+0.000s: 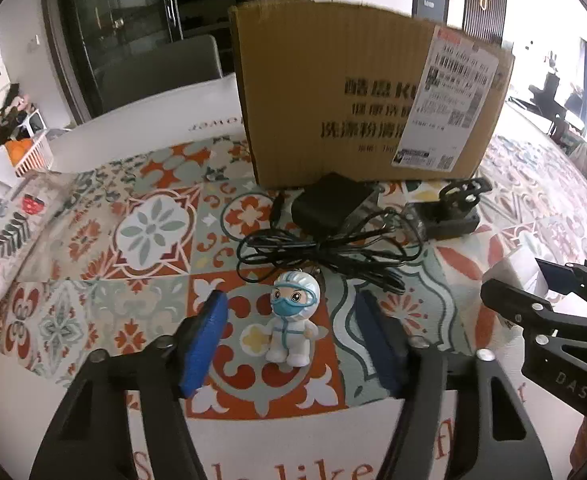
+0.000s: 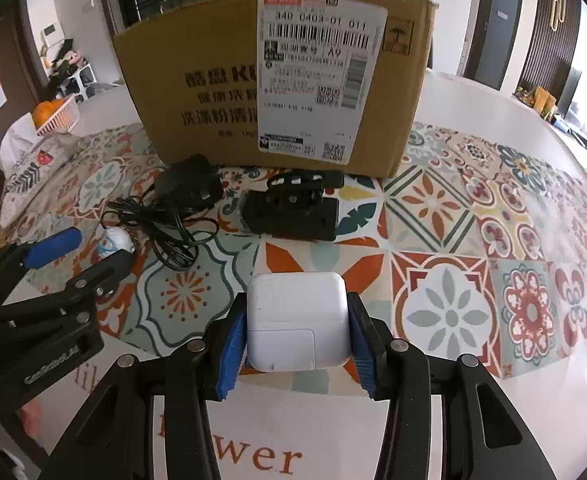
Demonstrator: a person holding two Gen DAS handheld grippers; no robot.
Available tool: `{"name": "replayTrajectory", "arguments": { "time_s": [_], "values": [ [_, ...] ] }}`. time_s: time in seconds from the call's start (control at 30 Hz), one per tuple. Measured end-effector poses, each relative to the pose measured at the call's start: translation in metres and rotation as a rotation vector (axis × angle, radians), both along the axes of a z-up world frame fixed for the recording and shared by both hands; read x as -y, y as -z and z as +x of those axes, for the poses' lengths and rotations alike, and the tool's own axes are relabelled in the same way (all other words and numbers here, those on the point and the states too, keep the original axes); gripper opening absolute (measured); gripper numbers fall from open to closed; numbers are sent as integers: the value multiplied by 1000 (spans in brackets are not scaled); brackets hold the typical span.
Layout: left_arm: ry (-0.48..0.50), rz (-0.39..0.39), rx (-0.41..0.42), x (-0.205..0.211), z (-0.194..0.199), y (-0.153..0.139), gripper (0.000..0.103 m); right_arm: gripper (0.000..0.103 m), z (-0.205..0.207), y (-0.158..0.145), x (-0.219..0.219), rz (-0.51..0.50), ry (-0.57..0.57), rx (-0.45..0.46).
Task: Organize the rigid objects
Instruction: 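Grasp the white square charger with the right gripper while the left grasps the figurine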
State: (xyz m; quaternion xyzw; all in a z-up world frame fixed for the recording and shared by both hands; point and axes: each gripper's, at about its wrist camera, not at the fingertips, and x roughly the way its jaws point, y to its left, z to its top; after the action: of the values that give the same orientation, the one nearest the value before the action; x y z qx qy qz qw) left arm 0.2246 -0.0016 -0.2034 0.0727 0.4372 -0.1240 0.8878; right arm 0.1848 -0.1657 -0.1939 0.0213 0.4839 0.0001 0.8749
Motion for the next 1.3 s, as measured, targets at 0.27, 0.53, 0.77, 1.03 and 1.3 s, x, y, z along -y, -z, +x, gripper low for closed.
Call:
{"name": "replayTrajectory", "arguments": {
  "time_s": [0.27, 0.53, 0.77, 1.03, 1.3],
  "values": [
    [-2, 1, -26, 3, 14, 14, 49, 47, 3, 10, -5, 15, 3, -13],
    [3, -34, -49, 9, 22, 18, 28, 47, 4, 14, 1, 48, 38, -28],
    [5, -54, -42, 6, 16, 7, 28, 47, 0, 10, -1, 67, 33, -27],
    [9, -77, -17, 2, -5, -18, 28, 47, -9, -13, -3, 67, 14, 2],
    [-14, -121, 22, -3, -20, -58, 28, 47, -17, -52, -5, 58, -15, 61]
  ]
}}
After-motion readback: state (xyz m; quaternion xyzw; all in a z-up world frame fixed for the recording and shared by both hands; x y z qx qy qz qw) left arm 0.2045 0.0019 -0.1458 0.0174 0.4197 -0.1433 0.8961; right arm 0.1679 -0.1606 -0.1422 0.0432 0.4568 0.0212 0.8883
